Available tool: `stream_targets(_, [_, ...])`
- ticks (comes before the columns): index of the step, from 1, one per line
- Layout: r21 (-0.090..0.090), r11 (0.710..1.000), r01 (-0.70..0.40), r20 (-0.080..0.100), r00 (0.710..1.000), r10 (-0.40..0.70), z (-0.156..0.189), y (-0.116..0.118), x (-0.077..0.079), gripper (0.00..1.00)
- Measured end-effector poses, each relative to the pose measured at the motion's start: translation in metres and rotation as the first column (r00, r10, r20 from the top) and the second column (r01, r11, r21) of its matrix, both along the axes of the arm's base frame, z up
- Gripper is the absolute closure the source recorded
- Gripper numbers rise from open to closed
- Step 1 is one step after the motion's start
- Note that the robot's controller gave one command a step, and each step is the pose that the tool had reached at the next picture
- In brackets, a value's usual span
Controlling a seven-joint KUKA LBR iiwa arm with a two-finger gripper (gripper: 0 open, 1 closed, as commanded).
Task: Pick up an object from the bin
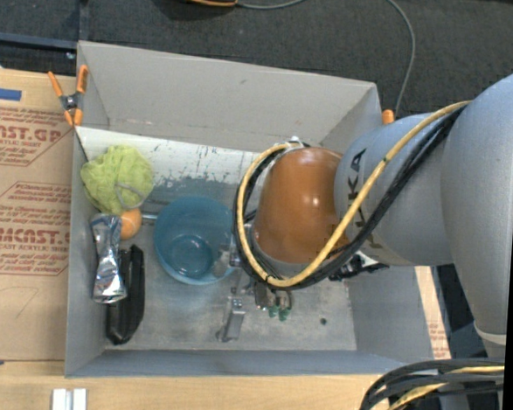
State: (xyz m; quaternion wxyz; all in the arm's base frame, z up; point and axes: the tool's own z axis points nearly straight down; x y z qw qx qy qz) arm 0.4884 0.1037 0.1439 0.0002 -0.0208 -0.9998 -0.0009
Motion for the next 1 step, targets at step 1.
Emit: stream_targets(1, [0.000,0.905,0.426,0.001,0.905,-0.426,-0.0313,0.0023,0.0079,0.00])
